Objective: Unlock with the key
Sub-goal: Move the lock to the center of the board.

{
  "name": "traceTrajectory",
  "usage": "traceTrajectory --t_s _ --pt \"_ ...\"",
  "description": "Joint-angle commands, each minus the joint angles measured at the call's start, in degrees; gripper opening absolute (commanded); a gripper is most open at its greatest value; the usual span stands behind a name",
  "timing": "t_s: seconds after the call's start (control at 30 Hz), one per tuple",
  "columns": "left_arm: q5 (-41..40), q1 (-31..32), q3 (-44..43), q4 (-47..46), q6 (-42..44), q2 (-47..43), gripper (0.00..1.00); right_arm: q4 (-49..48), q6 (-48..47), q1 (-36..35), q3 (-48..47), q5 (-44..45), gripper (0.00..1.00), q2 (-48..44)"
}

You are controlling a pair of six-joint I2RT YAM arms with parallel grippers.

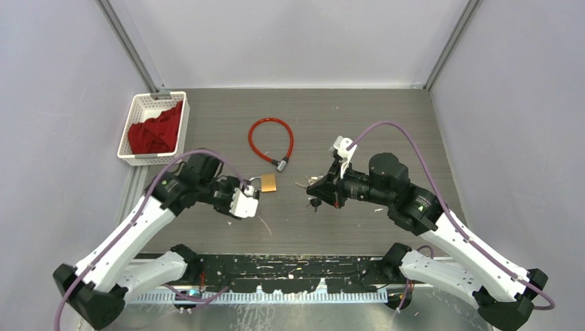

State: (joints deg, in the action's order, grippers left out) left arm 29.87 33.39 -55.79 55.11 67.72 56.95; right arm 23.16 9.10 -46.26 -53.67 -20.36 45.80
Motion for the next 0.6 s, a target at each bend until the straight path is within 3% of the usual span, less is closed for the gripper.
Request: traceTrajectory --t_s 0.0,0.23,0.37,0.57 --pt "8.52 1.05 -0.44 0.37 2.36 -3.0 0.0 0.52 -1.41 0.29 -1.46 3.36 0.01 -1.33" --pt "3.65 1.68 3.07 1.04 6.92 3.09 0.0 0.73 -0.72 0.29 -1.44 3.13 0.01 -1.13" --pt "3.11 1.68 1.14 6.84 9.78 9.9 0.0 0.37 -0.06 0.27 -1.13 3.13 0.01 -1.11" --pt "-0.34 1.61 0.28 8.82 7.25 18.73 0.0 0.31 -0.09 0.25 -1.2 2.69 0.01 -0.51"
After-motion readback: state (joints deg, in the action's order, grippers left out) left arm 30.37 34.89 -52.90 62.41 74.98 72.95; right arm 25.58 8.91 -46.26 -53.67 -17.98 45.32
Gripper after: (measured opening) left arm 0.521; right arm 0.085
